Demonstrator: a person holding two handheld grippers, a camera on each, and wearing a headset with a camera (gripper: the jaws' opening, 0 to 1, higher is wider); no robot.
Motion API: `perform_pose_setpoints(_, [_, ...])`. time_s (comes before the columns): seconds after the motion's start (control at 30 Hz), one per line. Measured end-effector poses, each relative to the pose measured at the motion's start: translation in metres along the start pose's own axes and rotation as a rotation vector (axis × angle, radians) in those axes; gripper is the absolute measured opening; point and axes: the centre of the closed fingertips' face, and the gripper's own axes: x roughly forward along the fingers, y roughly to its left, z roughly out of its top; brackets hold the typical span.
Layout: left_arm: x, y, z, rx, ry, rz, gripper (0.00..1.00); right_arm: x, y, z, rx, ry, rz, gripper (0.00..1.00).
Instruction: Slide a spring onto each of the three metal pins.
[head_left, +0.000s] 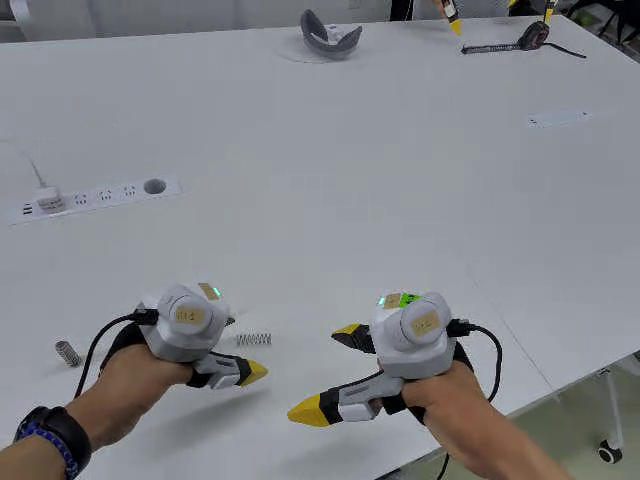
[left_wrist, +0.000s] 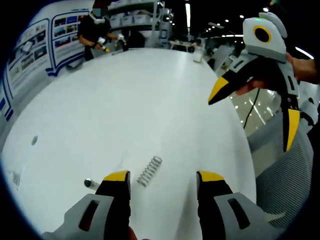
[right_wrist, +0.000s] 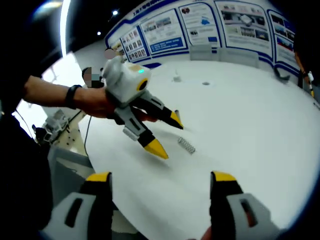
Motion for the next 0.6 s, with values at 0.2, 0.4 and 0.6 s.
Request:
perform_pose_setpoints(0.2, [0.013, 0.007, 0.0, -0.009, -0.009, 0.002, 0.46, 0.0, 0.002, -0.002, -0.003, 0.007, 0.005, 0.82])
perform_pose_setpoints(0.4, [0.023, 0.016, -0.001, -0.028, -0.018, 0.009, 0.37, 0.001, 0.003, -0.007, 0.007, 0.009, 0.008, 0.82])
perform_pose_setpoints(0.6, [0.026, 0.016, -0.013, -0.035, 0.004, 0.014, 0.31, 0.001, 0.003, -0.01, 0.012, 0.012, 0.011, 0.81])
